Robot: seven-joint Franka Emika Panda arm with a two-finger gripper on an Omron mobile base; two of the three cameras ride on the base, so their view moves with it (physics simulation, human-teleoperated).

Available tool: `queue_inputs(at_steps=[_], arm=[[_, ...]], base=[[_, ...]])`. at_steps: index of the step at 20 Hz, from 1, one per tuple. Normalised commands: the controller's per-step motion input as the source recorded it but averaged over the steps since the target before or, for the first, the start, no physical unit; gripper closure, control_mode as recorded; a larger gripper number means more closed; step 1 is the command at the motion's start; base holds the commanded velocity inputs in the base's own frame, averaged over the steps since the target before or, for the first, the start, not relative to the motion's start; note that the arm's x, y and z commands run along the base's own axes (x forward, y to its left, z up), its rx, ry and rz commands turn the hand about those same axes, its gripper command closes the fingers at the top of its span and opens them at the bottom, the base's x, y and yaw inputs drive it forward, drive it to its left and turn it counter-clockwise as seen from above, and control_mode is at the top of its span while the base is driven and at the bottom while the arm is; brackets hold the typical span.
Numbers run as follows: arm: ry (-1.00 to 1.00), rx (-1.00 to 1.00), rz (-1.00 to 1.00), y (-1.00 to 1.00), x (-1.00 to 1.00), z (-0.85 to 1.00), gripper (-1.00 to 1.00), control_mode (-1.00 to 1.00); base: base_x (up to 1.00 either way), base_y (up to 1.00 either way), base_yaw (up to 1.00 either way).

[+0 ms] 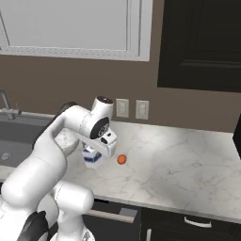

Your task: Gather the eggs and milk located in the vicinity of the sink area and place them right next to the bowl.

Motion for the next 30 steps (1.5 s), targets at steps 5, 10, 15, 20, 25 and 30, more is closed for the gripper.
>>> queue_inputs(at_steps=[5,10,15,20,25,30], arm=[[0.0,-0.01,0.27,0.19,0.0,0.52,1.0,-1.0],[0.0,0.0,0.25,0.19,0.16,0.08,1.0,-1.0],[-0.02,0.11,0.16,0.04,0.5,0.0,1.0,-1.0],[-0.01,0.08,0.07,0.16,0.62,-0.02,1.0,-1.0],[0.0,0.0,0.0,0.27,0.28,-0.03,1.0,-1.0],[0.0,0.0,0.0,0.22,0.42,-0.1,1.0,-1.0]], base=[[0.0,0.0,0.0],[0.0,0.0,0.0],[0.0,0.0,0.0],[0.0,0.0,0.0],[0.0,0.0,0.0],[0.0,0.0,0.0]])
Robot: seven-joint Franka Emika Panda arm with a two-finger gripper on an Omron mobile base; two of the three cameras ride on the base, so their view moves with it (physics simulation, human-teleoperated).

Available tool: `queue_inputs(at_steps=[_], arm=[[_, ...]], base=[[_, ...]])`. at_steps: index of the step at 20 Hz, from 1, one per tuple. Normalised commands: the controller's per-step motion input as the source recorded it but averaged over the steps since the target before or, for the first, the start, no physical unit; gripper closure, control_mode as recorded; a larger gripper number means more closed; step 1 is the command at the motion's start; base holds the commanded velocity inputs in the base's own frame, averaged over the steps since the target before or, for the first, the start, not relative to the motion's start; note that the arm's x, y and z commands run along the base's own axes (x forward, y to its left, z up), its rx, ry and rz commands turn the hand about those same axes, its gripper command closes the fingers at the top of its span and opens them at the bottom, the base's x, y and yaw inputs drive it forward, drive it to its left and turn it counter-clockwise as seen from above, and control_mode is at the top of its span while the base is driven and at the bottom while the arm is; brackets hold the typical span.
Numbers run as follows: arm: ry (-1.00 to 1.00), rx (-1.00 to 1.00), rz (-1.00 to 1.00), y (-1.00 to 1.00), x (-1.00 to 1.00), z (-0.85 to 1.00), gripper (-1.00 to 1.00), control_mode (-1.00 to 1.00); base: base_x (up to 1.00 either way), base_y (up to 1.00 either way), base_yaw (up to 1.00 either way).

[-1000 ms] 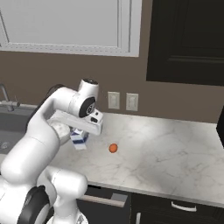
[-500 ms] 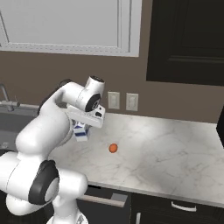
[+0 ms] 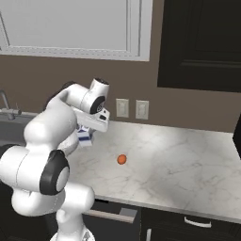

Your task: Gather the eggs and milk located in the vicinity of the sink area and place them right next to the bowl.

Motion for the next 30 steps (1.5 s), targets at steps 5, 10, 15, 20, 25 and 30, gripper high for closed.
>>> queue_inputs(at_steps=[5,10,15,20,25,30], arm=[[0.0,0.0,0.0,0.11,0.49,-0.17,1.0,-1.0],[0.0,0.0,0.0,0.06,0.32,-0.25,1.0,-1.0],[0.0,0.0,0.0,0.01,0.4,-0.19,1.0,-1.0],[0.0,0.0,0.0,0.0,0.43,-0.25,1.0,-1.0],[0.0,0.0,0.0,0.01,0.23,-0.35,1.0,-1.0],[0.0,0.02,0.08,0.05,0.07,-0.16,1.0,-1.0]], base=[[0.0,0.0,0.0],[0.0,0.0,0.0],[0.0,0.0,0.0],[0.0,0.0,0.0],[0.0,0.0,0.0],[0.0,0.0,0.0]])
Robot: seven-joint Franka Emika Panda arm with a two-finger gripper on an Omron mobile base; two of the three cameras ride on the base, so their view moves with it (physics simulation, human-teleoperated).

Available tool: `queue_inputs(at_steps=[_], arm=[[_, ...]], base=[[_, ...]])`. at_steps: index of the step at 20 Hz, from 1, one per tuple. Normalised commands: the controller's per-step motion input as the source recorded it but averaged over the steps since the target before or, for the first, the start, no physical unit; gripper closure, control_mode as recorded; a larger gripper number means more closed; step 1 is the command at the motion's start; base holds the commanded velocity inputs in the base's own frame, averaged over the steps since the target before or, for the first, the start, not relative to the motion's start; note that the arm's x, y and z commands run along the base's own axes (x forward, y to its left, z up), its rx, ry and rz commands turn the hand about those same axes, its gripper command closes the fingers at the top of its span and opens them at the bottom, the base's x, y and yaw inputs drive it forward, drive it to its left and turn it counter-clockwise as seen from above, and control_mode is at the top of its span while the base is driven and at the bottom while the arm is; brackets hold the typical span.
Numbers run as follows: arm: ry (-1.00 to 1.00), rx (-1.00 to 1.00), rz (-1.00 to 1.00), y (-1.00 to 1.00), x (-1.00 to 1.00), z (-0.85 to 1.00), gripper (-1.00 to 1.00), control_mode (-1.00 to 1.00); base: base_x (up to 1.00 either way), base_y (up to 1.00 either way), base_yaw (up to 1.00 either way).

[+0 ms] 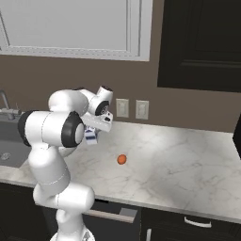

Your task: Gather the eggs and milk located in the vicinity of the sink area and place them right next to the bowl.

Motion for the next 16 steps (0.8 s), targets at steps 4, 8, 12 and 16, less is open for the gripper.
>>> queue_inputs(at_steps=[4,8,12,16], arm=[[0.0,0.03,0.13,0.0,0.0,0.0,1.0,-1.0],[0.0,0.01,0.14,0.0,0.0,-0.02,1.0,-1.0],[0.0,0.05,0.19,0.05,0.01,0.0,1.0,-1.0],[0.0,0.03,0.13,0.15,0.09,0.0,1.0,-1.0]], base=[[0.0,0.0,0.0],[0.0,0.0,0.0],[0.0,0.0,0.0],[0.0,0.0,0.0]])
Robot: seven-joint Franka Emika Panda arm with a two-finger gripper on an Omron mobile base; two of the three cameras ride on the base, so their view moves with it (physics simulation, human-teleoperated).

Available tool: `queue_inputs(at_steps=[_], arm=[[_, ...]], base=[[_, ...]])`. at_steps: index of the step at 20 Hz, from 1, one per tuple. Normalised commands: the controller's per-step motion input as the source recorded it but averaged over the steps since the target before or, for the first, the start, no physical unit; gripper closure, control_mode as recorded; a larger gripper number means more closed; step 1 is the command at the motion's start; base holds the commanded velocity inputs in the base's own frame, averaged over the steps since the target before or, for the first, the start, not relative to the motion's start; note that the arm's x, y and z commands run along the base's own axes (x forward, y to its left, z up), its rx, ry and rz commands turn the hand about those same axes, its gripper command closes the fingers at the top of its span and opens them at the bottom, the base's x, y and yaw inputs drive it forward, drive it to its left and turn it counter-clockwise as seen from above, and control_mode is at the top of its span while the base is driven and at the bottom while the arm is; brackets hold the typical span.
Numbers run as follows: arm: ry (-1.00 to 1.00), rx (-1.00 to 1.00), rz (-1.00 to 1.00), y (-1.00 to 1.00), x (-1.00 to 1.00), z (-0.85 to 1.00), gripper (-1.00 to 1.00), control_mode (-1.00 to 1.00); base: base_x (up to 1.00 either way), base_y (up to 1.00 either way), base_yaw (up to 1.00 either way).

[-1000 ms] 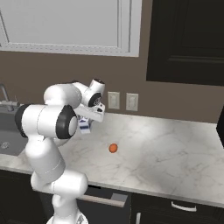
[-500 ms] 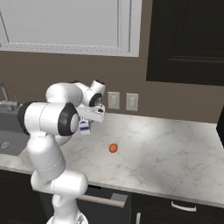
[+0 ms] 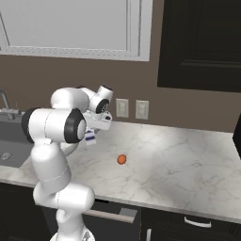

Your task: Gather the eggs and milk located in the vicinity of the sink area and place them right next to the bowl.

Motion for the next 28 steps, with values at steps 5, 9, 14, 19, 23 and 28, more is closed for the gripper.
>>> queue_inputs(at_steps=[5,9,14,19,23,28], arm=[[0.0,0.02,0.04,0.14,0.22,-0.04,1.0,-1.0],[0.0,0.01,0.0,0.07,0.15,-0.14,1.0,-1.0],[0.0,0.0,0.0,0.01,0.09,-0.29,1.0,-1.0],[0.0,0.0,0.0,0.0,0.14,-0.23,1.0,-1.0],[0.02,0.01,0.0,0.0,0.14,-0.31,1.0,-1.0],[0.02,0.0,0.0,0.0,0.08,-0.16,1.0,-1.0]], base=[[0.0,0.0,0.0],[0.0,0.0,0.0],[0.0,0.0,0.0],[0.0,0.0,0.0],[0.0,0.0,0.0],[0.0,0.0,0.0]])
